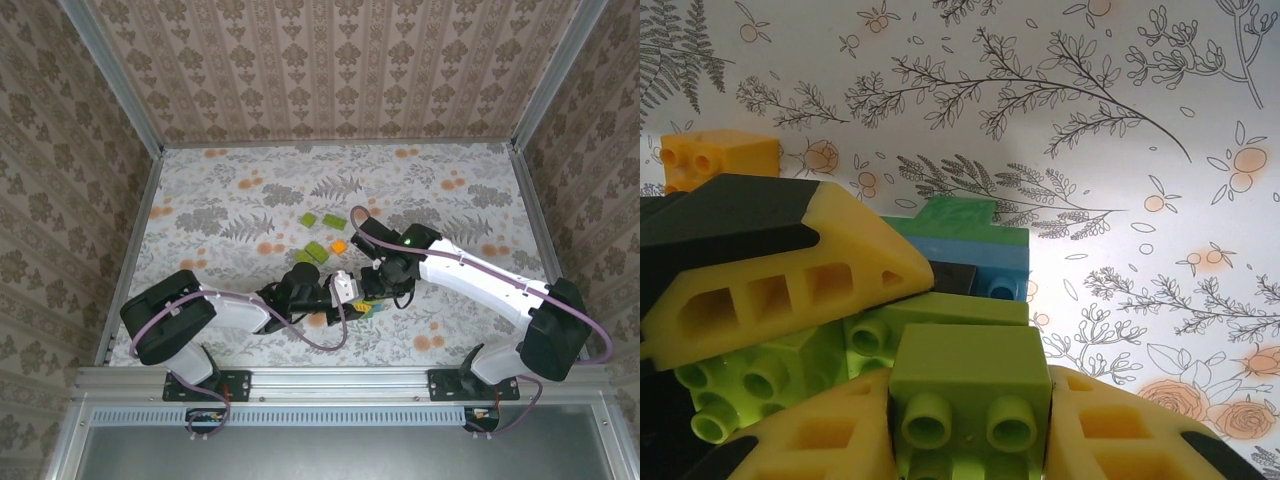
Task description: Assemble a carrot with lego
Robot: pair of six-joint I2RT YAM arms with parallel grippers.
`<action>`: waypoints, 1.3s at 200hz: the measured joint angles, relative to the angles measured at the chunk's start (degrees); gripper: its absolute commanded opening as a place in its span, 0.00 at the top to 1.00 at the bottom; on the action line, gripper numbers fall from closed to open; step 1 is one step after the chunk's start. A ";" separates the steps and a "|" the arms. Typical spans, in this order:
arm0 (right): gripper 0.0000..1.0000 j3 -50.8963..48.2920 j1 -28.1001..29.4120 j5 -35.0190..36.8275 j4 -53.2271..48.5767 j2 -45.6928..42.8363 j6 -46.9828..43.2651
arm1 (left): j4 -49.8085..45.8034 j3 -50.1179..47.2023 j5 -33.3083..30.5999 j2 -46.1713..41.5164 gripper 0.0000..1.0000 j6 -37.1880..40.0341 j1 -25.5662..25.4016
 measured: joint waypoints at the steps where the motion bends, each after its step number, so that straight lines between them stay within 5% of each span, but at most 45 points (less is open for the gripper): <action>1: 0.77 0.00 0.00 0.02 -0.02 -0.02 0.00 | 0.00 0.00 0.00 0.00 0.68 0.02 0.00; 197: 0.74 1.31 -1.70 1.11 -2.34 2.12 -2.03 | 1.14 0.00 0.02 0.76 0.69 -0.46 0.42; 260: 0.46 2.01 -1.88 1.33 -3.30 3.13 -3.32 | 2.82 0.07 0.57 1.81 0.69 -0.42 0.48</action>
